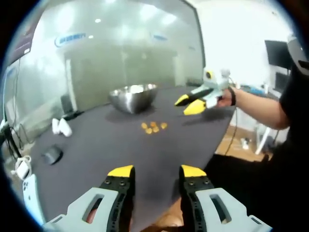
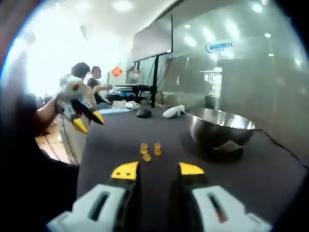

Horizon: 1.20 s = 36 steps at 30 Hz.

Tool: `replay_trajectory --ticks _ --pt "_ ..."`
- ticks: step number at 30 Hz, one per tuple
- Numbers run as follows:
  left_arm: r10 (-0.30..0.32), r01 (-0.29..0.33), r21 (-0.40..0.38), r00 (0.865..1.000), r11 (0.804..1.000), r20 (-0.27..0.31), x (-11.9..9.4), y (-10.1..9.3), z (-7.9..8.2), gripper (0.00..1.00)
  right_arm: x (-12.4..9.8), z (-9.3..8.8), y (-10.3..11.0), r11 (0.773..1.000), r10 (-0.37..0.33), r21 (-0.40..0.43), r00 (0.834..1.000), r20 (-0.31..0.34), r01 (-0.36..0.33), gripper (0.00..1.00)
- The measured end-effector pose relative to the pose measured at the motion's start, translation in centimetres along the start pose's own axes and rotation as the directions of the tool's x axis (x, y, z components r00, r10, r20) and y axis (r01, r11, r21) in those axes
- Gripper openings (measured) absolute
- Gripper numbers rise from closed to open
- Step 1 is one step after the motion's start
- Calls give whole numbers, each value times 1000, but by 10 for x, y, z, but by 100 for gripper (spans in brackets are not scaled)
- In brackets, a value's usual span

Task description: Pick up the QQ candy scattered on the table and place it into the stainless steel bowl on the table

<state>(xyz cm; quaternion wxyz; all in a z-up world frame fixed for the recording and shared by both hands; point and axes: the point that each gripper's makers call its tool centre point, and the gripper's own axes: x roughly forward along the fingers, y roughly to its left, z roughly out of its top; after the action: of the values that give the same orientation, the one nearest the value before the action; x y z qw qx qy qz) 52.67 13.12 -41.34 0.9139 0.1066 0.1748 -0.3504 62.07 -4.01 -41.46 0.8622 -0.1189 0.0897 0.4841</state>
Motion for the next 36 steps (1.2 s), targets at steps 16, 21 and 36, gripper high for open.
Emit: replay_trajectory --ticks 16,21,36 --pt "-25 26 -50 999 998 28 -5 -4 1 38 55 3 18 997 66 -45 997 -47 -68 27" --pt "-25 26 -57 999 998 28 -3 -3 0 38 64 2 22 996 87 -24 995 -50 -88 25" --pt "-4 4 -56 1000 998 10 -4 0 -7 38 63 -1 20 998 58 18 995 -85 -57 9"
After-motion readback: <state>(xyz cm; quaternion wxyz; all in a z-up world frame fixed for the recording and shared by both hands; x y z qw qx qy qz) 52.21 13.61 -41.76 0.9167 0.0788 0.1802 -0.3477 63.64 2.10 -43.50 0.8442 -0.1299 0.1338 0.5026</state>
